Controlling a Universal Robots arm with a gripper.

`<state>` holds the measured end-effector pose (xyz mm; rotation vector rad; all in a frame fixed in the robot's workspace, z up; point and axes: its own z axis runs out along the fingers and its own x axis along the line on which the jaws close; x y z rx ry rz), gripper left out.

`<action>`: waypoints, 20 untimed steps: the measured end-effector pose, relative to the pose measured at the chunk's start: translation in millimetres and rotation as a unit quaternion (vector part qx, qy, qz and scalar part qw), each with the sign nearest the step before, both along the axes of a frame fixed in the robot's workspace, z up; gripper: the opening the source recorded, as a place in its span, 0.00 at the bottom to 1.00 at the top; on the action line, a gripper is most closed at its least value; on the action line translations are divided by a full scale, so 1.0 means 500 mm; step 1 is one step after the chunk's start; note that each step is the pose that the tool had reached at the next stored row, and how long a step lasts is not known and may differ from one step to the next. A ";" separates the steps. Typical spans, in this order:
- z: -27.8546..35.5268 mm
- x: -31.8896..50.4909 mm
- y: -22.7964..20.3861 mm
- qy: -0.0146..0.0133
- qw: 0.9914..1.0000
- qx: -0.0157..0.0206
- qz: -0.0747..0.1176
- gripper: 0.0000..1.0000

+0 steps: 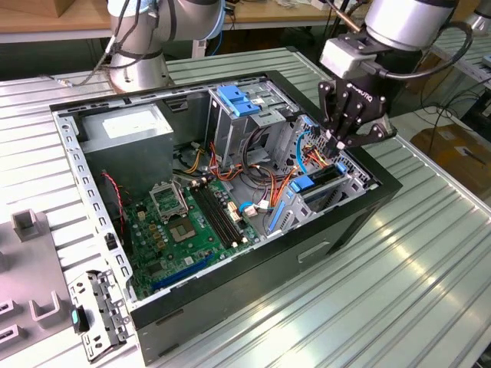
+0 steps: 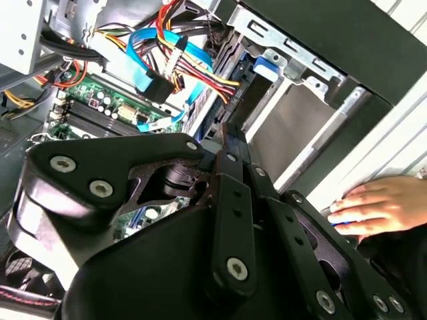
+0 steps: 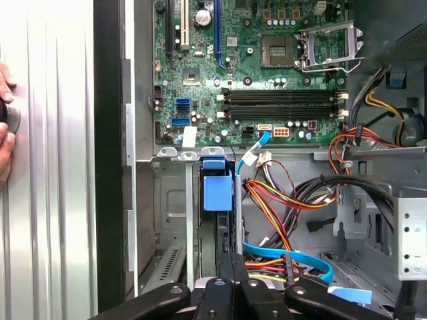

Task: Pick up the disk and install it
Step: 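Insert the second disk wire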

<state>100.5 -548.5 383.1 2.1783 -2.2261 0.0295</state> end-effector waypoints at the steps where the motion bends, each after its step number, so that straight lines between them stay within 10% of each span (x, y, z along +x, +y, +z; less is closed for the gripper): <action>1: 0.010 0.000 0.0001 0.000 1.000 0.000 0.000 0.11; 7: 0.017 0.000 0.0074 0.001 1.000 -0.007 0.000 0.11; 12: 0.017 0.000 0.0428 0.005 1.000 -0.030 0.000 0.11; 15: 0.016 0.000 0.0552 0.009 0.999 -0.037 0.000 0.11; 20: 0.017 0.001 0.0709 0.014 0.999 -0.039 0.000 0.11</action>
